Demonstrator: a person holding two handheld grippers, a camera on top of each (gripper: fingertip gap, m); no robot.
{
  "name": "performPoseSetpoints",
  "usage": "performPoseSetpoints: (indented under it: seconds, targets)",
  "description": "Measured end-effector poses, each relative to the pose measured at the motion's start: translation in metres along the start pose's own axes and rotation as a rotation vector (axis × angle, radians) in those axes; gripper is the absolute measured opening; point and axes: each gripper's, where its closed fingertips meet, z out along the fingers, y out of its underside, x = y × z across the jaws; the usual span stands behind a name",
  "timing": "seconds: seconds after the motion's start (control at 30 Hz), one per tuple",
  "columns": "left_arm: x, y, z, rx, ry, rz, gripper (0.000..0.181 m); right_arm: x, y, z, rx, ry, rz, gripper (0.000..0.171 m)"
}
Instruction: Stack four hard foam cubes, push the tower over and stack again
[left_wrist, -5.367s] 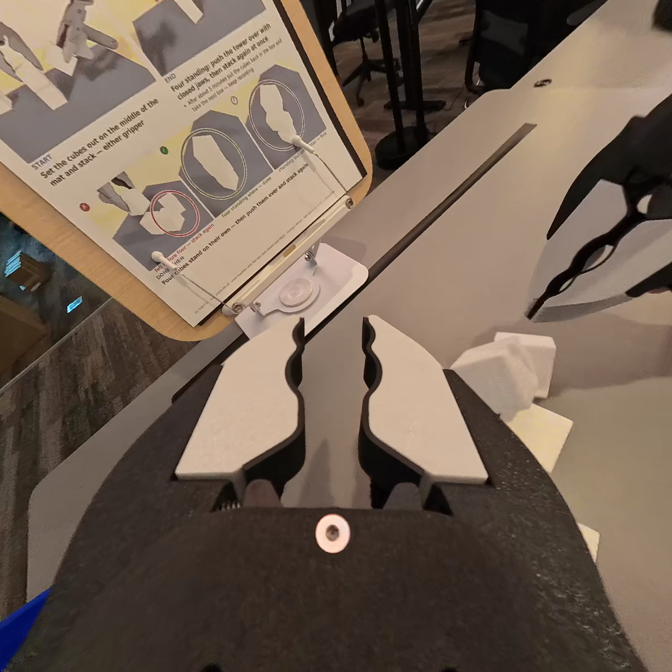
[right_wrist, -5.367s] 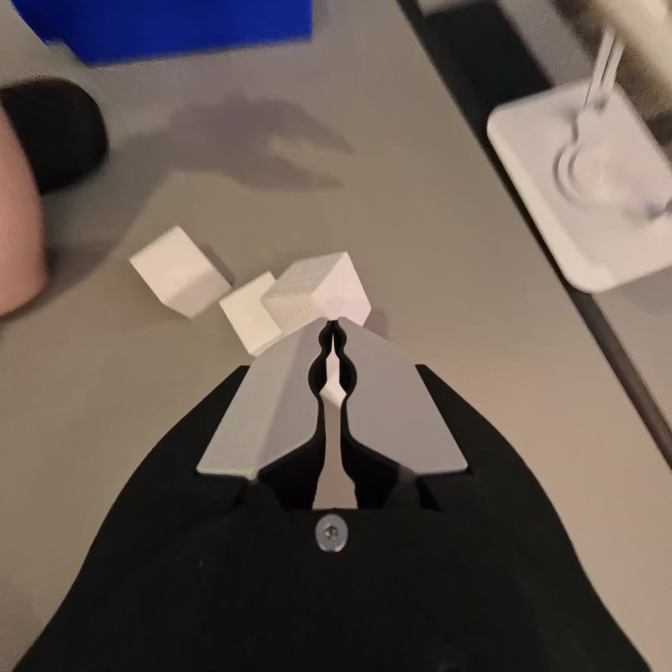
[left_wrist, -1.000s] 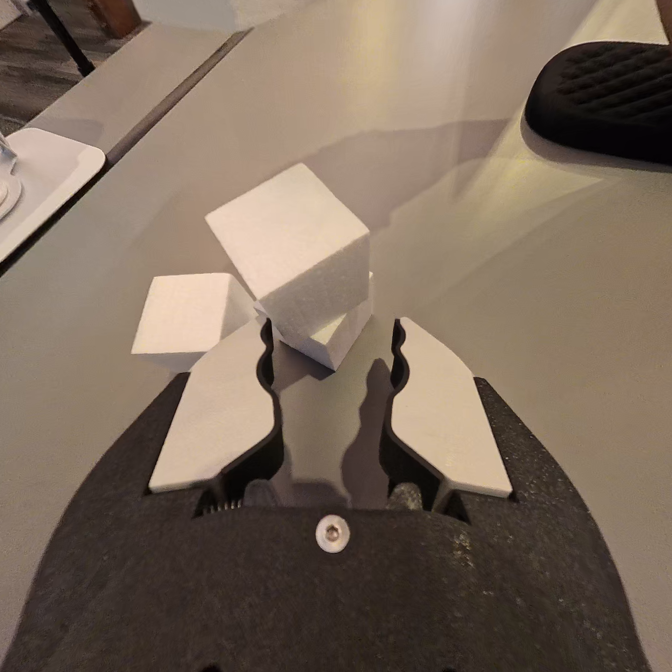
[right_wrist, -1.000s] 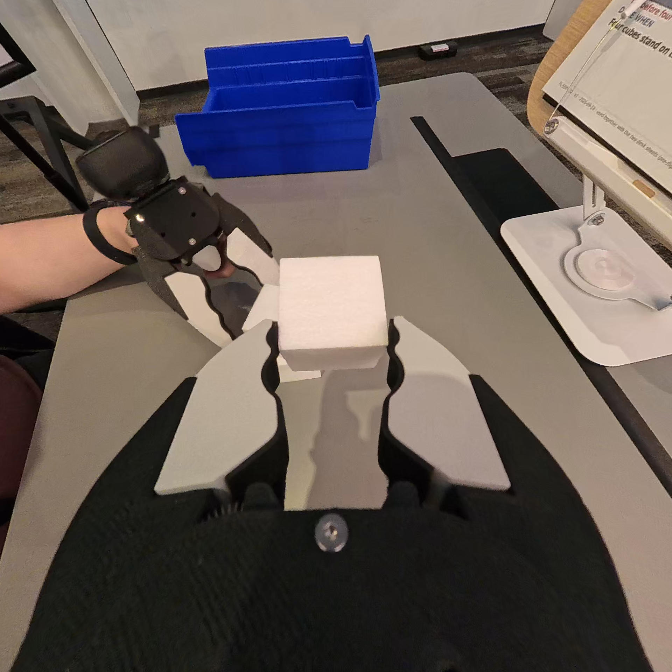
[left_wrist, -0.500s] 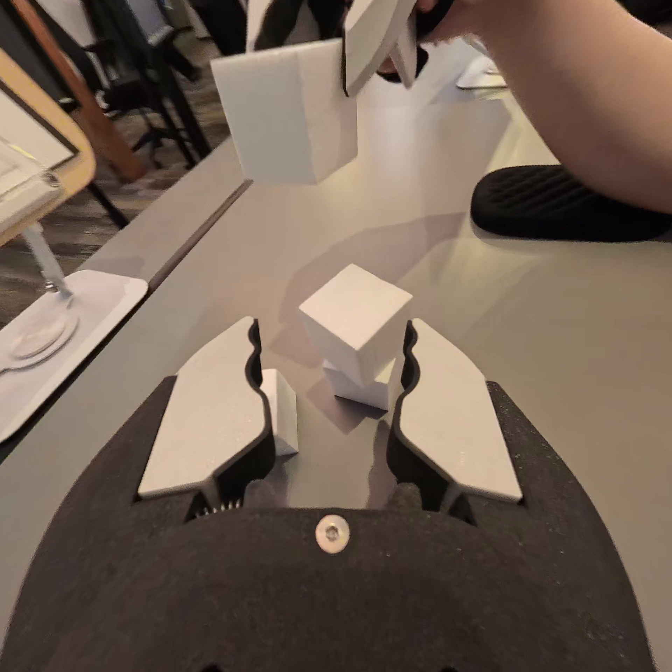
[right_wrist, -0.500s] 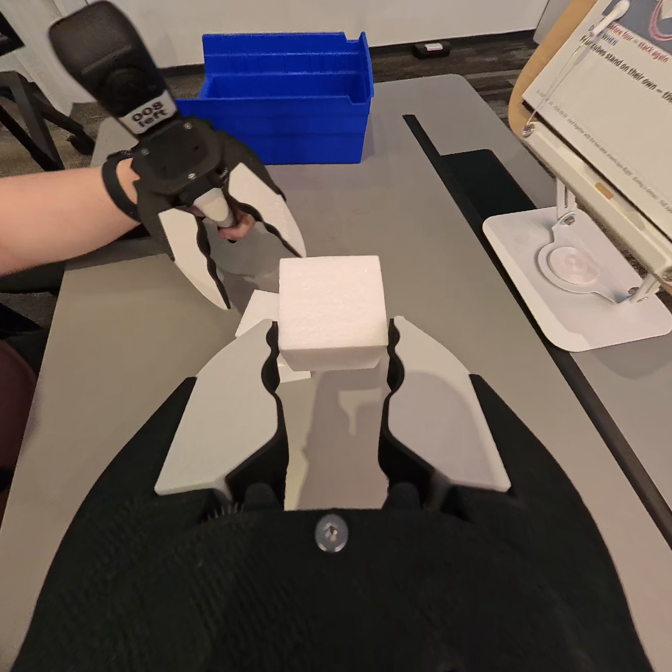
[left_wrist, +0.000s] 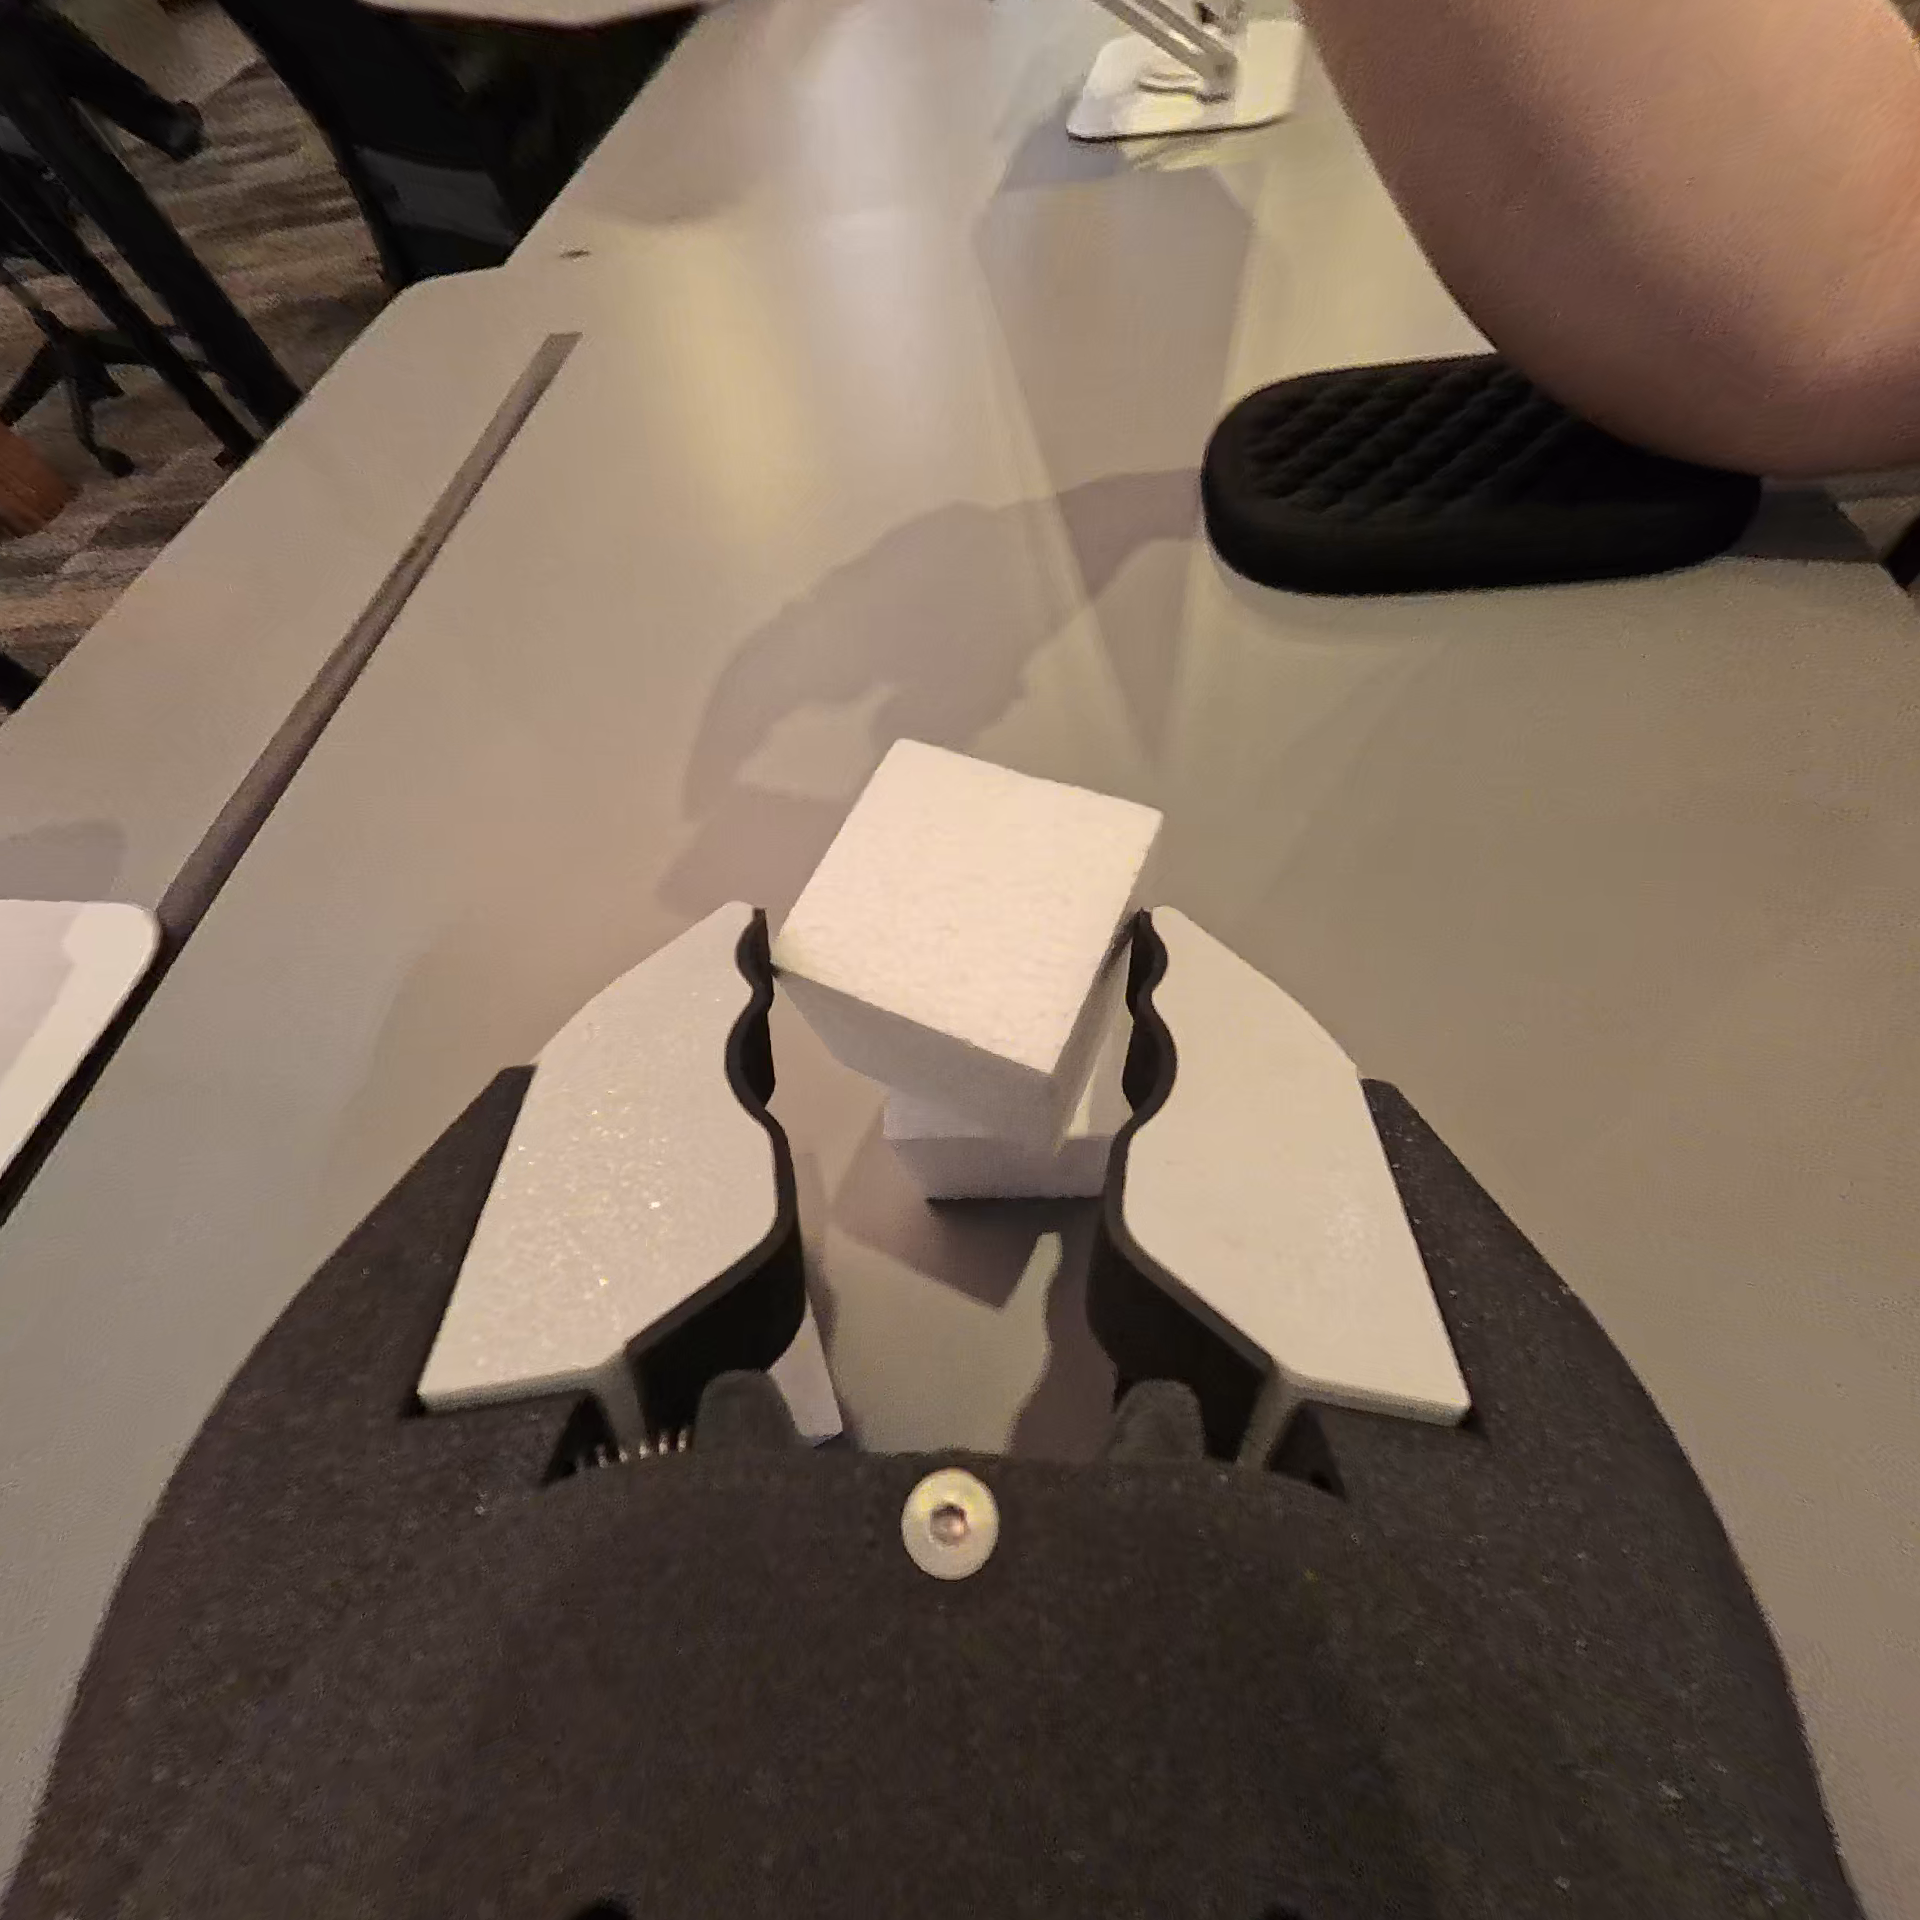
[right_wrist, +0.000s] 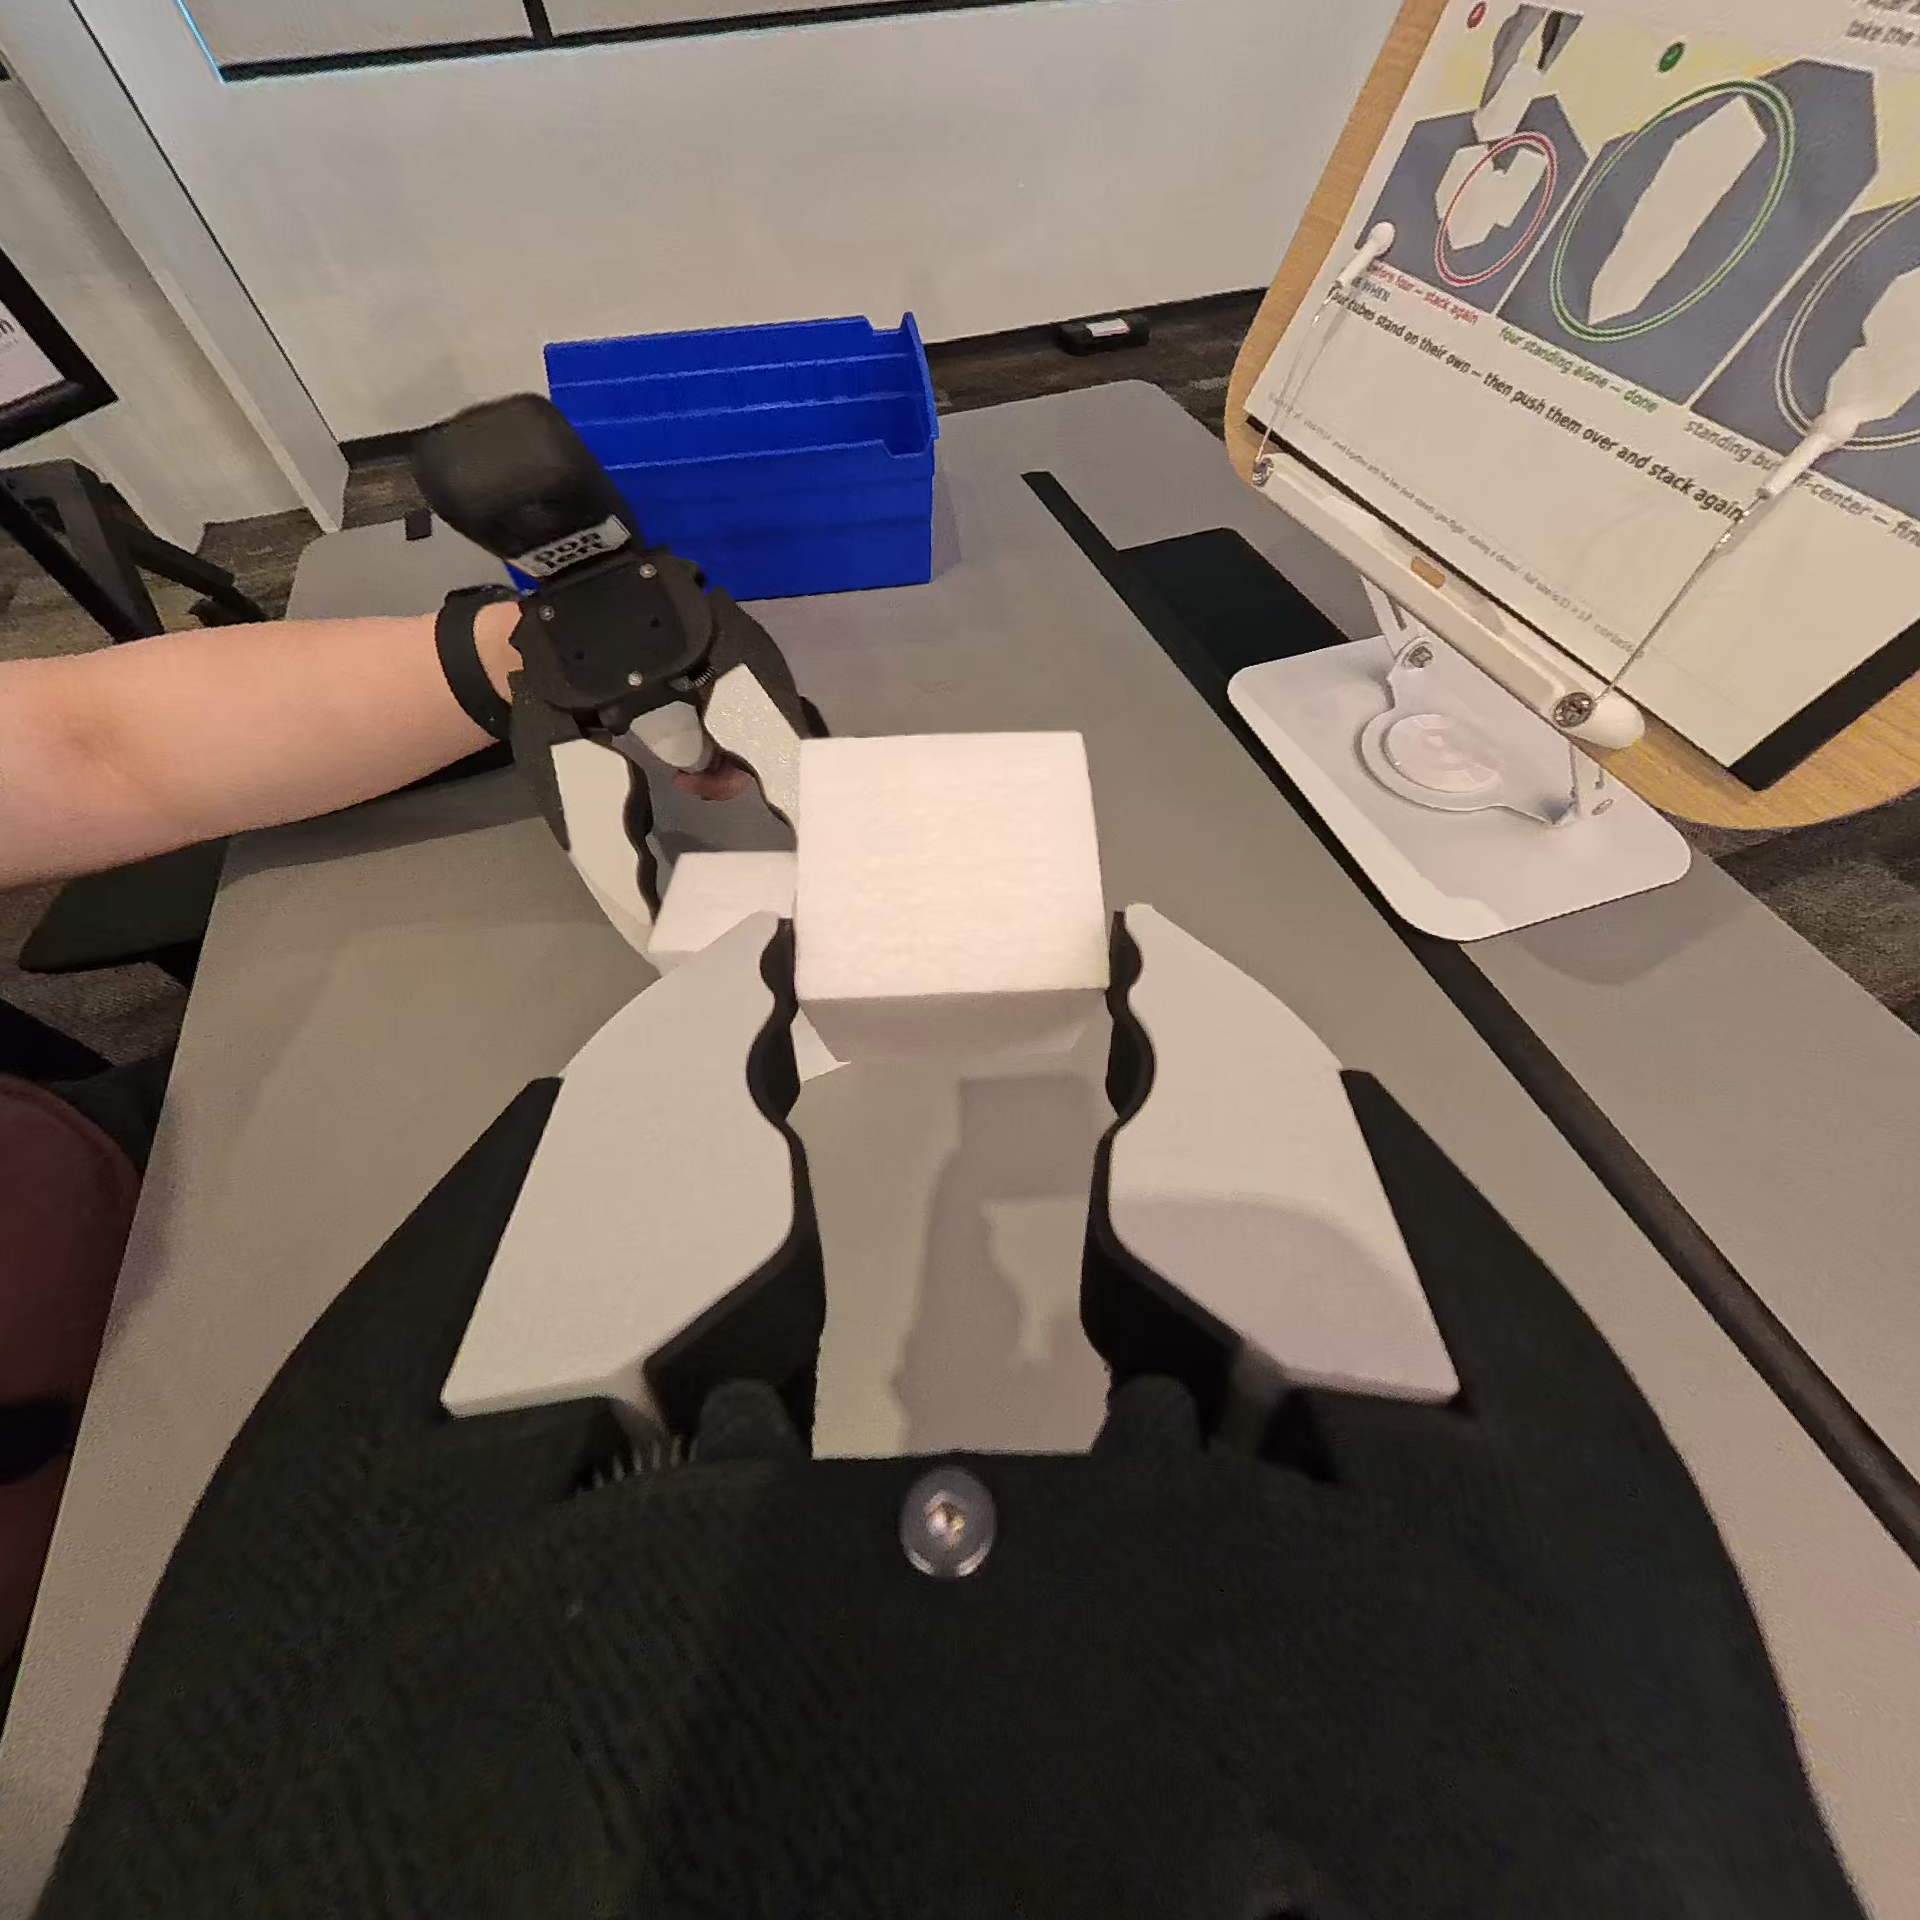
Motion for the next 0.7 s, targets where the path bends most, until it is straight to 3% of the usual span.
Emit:
performPoseSetpoints:
  seconds: [0.17,0.3,0.4,0.7]
  targets:
    - [-0.010,-0.011,-0.009,0.050,-0.195,-0.073,0.066,0.002,0.004,0.003,-0.022,0.008,-0.005,0.058]
    - [-0.009,-0.005,-0.011,-0.034,-0.324,-0.115,0.066,0.003,0.005,0.004,-0.031,0.013,-0.008,0.058]
    - [-0.007,0.000,-0.007,-0.096,-0.373,-0.136,0.066,0.003,0.007,0.004,-0.035,0.016,-0.004,0.058]
    - [-0.003,-0.004,-0.002,-0.081,-0.353,-0.171,0.066,0.005,0.010,0.003,-0.041,0.018,0.003,0.058]
